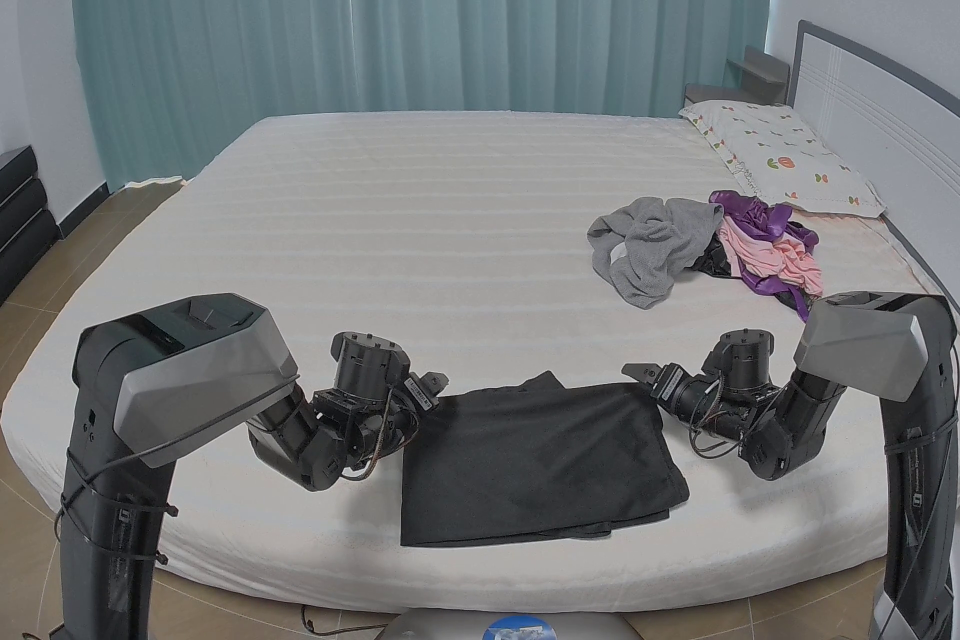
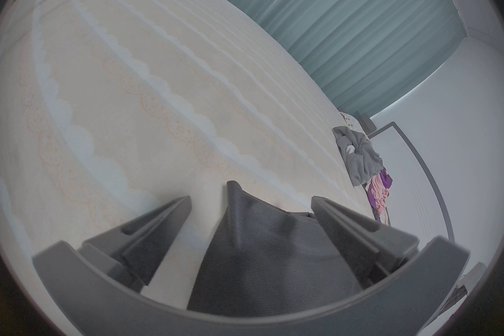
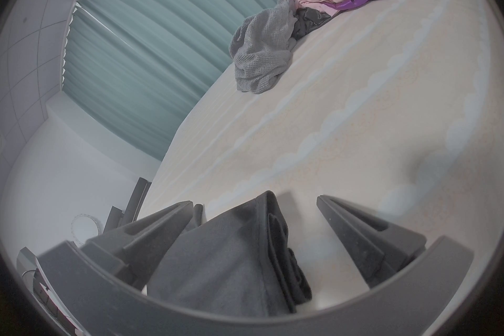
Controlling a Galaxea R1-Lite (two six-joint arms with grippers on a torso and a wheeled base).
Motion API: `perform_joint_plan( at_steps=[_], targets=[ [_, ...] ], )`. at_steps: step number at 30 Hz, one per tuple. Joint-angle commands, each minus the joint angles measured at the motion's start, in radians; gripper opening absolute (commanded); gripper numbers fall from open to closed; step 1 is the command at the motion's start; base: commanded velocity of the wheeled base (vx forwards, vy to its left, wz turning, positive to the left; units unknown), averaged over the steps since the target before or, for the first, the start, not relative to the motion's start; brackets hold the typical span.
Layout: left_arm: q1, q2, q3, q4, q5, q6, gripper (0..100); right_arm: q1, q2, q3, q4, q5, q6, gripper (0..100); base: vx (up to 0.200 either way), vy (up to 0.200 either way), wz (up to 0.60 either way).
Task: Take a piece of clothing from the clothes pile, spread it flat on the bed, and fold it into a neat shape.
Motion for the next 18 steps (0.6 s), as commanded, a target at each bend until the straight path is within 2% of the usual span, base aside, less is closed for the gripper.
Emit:
perform_joint_plan(
  at_steps=[1, 6, 11, 18],
  targets=[
    [0.018, -0.044, 0.039, 0.001, -0.011, -0.032, 100, 0.000, -0.125, 0.084, 0.008, 0.005, -0.003, 100, 0.000, 0.000, 0.00],
    [0.048, -0.131, 0.162, -0.010, -0.108, -0.073, 100, 0.000, -0.239, 0.305, -0.012, 0.025, -0.009, 100, 0.000, 0.000, 0.00],
    [0.084, -0.177, 0.228, -0.065, -0.189, -0.076, 100, 0.000, -0.286, 0.535, -0.108, 0.180, -0.018, 100, 0.000, 0.000, 0.00],
    [0.087, -0.167, 0.230, -0.071, -0.195, -0.076, 100, 0.003, -0.226, 0.650, -0.265, 0.220, -0.058, 100, 0.000, 0.000, 0.00]
  ],
)
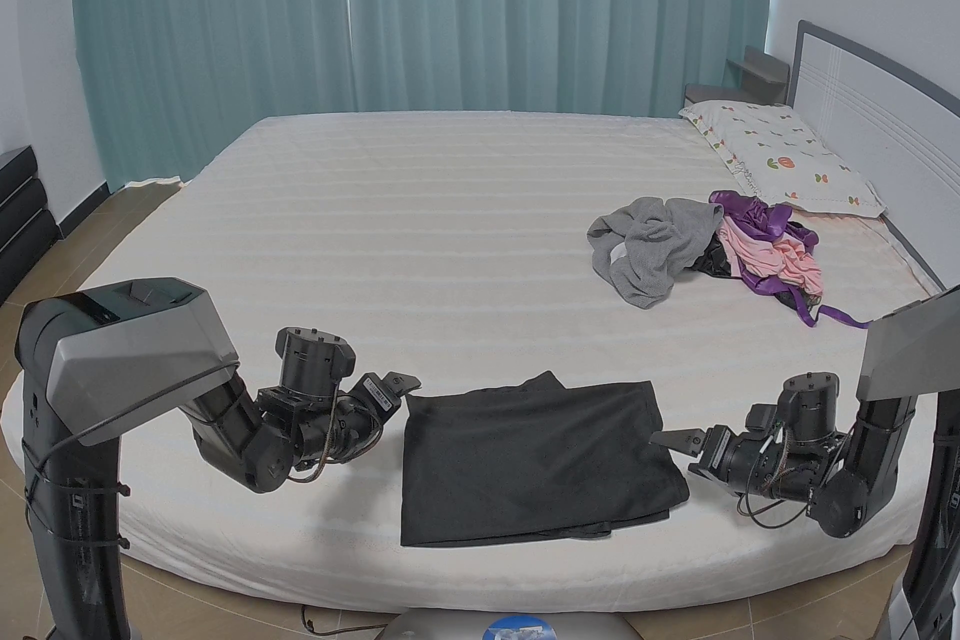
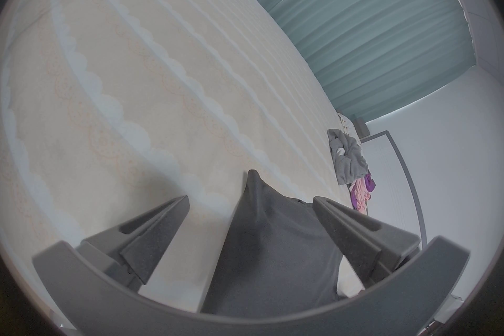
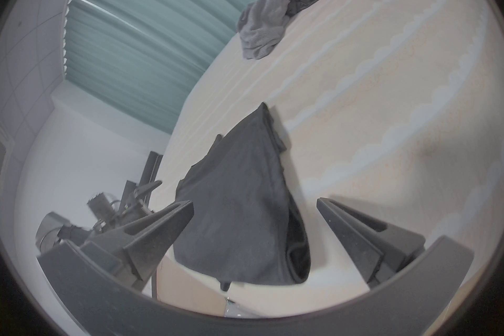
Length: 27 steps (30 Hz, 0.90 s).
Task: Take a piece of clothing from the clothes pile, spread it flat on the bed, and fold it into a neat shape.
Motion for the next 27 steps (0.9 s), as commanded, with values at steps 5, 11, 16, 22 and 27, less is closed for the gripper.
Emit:
perform_joint_plan(
  at_steps=[5, 11, 16, 22, 27],
  targets=[
    [0.017, -0.021, 0.020, -0.019, -0.018, 0.004, 100, 0.002, 0.025, 0.135, -0.081, 0.049, -0.102, 100, 0.000, 0.000, 0.00],
    [0.015, -0.021, 0.021, -0.019, -0.018, 0.005, 100, 0.002, 0.068, 0.125, -0.084, 0.047, -0.125, 0, 0.000, 0.000, 0.00],
    [0.014, -0.020, 0.023, -0.019, -0.016, 0.007, 100, -0.001, 0.054, 0.143, -0.084, 0.046, -0.140, 0, 0.000, 0.000, 0.00],
    [0.015, -0.020, 0.023, -0.019, -0.016, 0.007, 100, -0.004, 0.040, 0.186, -0.085, 0.041, -0.177, 0, 0.000, 0.000, 0.00],
    [0.014, -0.018, 0.021, -0.019, -0.016, 0.007, 100, -0.010, 0.034, 0.201, -0.104, 0.041, -0.185, 0, 0.000, 0.000, 0.00]
  ],
)
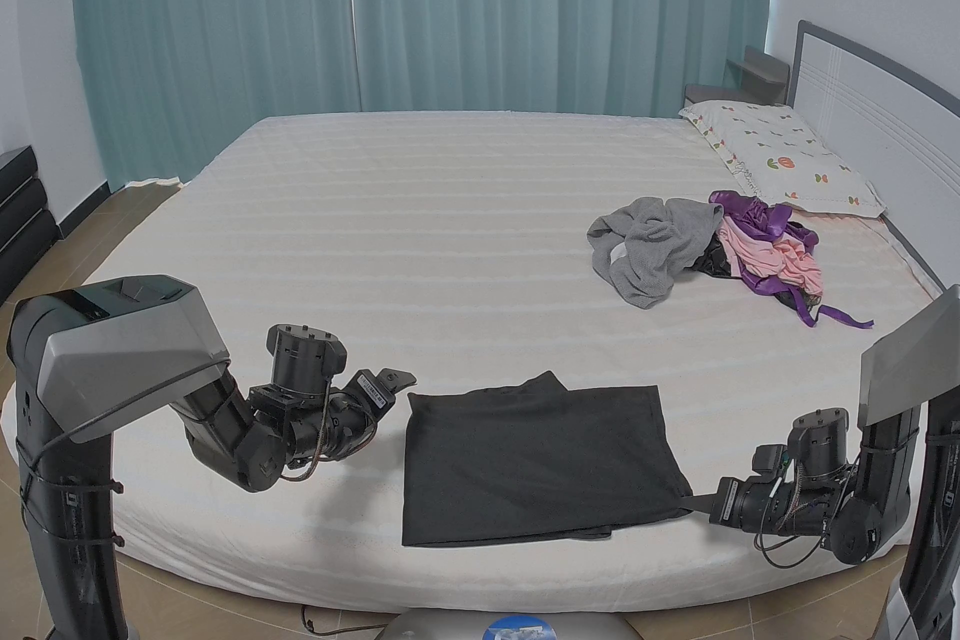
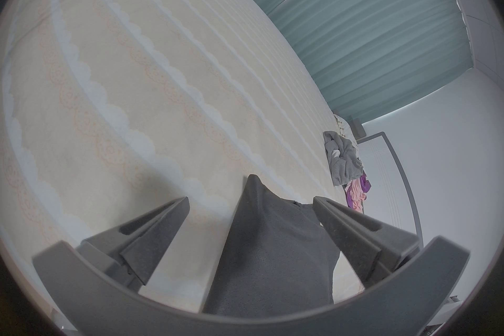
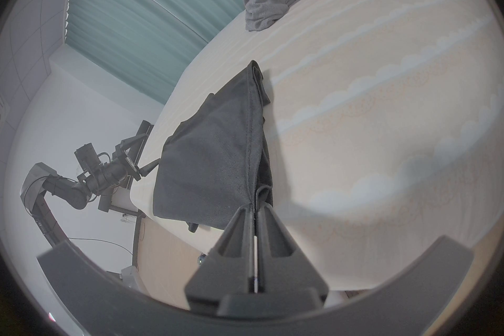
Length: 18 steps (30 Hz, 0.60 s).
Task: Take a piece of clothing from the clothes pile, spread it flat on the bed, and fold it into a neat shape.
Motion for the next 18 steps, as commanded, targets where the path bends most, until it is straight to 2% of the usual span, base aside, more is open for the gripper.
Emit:
perform_joint_plan(
  at_steps=[1, 8, 9, 17, 18],
  targets=[
    [0.000, 0.002, -0.001, 0.000, 0.000, -0.001, 100, -0.002, -0.005, 0.011, -0.014, 0.000, -0.001, 0, 0.000, 0.000, 0.00],
    [0.000, 0.002, -0.001, 0.000, 0.000, -0.001, 100, -0.005, -0.001, 0.044, -0.043, -0.002, -0.005, 0, 0.000, 0.000, 0.00],
    [0.000, 0.002, -0.001, 0.000, 0.000, -0.001, 100, -0.005, 0.008, 0.050, -0.043, -0.002, -0.027, 100, 0.000, 0.000, 0.00],
    [-0.002, 0.002, -0.002, 0.000, 0.000, -0.001, 100, -0.030, 0.012, -0.051, -0.051, -0.002, -0.036, 100, 0.000, 0.000, 0.00],
    [-0.002, 0.002, -0.002, 0.000, 0.000, -0.001, 100, -0.036, 0.025, -0.140, -0.039, -0.002, -0.027, 100, 0.000, 0.000, 0.00]
  ],
)
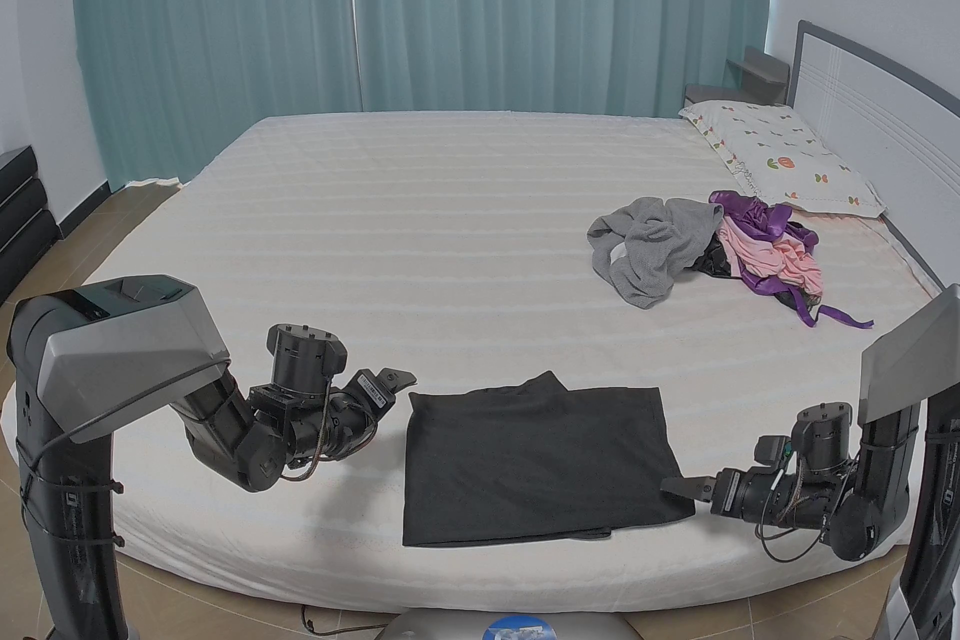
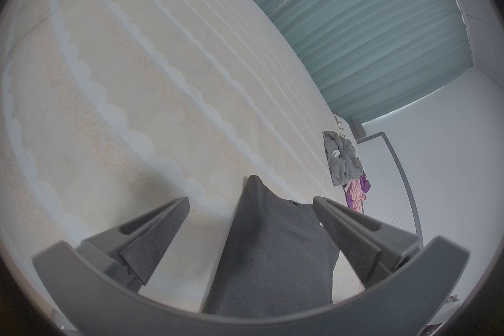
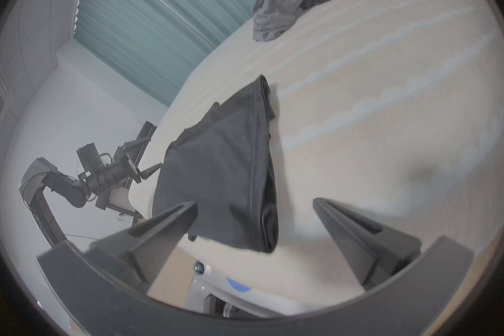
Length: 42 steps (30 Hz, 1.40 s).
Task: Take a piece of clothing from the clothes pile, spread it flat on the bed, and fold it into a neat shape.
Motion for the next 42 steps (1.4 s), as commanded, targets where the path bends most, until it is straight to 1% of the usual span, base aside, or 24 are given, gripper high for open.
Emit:
perform_joint_plan(
  at_steps=[1, 4, 8, 9, 10, 12, 15, 18, 23, 24, 30, 32, 34, 42],
  targets=[
    [0.000, 0.002, -0.001, 0.000, -0.002, 0.000, 100, -0.022, 0.028, -0.171, 0.017, 0.001, 0.026, 100, 0.000, 0.000, 0.00],
    [-0.001, 0.002, -0.001, 0.000, 0.000, 0.000, 100, -0.019, 0.111, -0.288, 0.023, -0.002, 0.081, 100, 0.000, 0.000, 0.00],
    [-0.003, 0.002, 0.000, 0.000, 0.000, 0.000, 100, -0.017, 0.183, -0.429, 0.043, -0.004, 0.092, 100, 0.000, 0.000, 0.00],
    [-0.003, 0.002, -0.001, 0.000, 0.000, 0.000, 100, -0.016, 0.186, -0.437, 0.047, -0.004, 0.091, 100, 0.000, 0.000, 0.00],
    [-0.004, 0.002, 0.000, 0.000, 0.000, 0.001, 100, -0.016, 0.197, -0.495, 0.090, -0.002, 0.092, 100, 0.000, 0.000, 0.00],
    [-0.006, 0.002, 0.000, 0.000, 0.000, 0.001, 100, -0.020, 0.198, -0.555, 0.142, -0.001, 0.094, 100, 0.000, 0.000, 0.00],
    [-0.006, 0.003, 0.002, 0.000, 0.001, 0.001, 100, -0.024, 0.204, -0.661, 0.239, -0.001, 0.140, 100, 0.000, 0.000, 0.00],
    [-0.006, 0.002, 0.002, 0.000, 0.001, 0.001, 100, -0.024, 0.204, -0.730, 0.290, -0.002, 0.183, 100, 0.000, 0.000, 0.00],
    [-0.007, 0.006, 0.000, 0.000, 0.004, 0.003, 100, -0.025, 0.211, -0.746, 0.297, -0.004, 0.183, 100, 0.000, 0.000, 0.00],
    [-0.007, 0.008, 0.000, -0.002, 0.004, 0.003, 100, -0.025, 0.212, -0.746, 0.299, -0.004, 0.181, 0, 0.000, 0.000, 0.00],
    [-0.007, 0.008, 0.002, -0.002, 0.006, 0.003, 100, -0.031, 0.221, -0.759, 0.297, -0.017, 0.181, 0, 0.000, 0.000, 0.00],
    [-0.009, 0.011, 0.008, -0.002, 0.009, 0.027, 100, -0.036, 0.226, -0.773, 0.297, -0.036, 0.181, 0, 0.000, 0.000, 0.00],
    [-0.010, 0.017, 0.010, -0.002, 0.011, 0.049, 100, -0.037, 0.224, -0.773, 0.297, -0.036, 0.181, 0, 0.000, 0.000, 0.00],
    [-0.016, 0.032, 0.003, -0.025, 0.023, 0.053, 100, -0.045, 0.224, -0.773, 0.296, -0.040, 0.184, 0, 0.000, 0.000, 0.00]
  ],
)
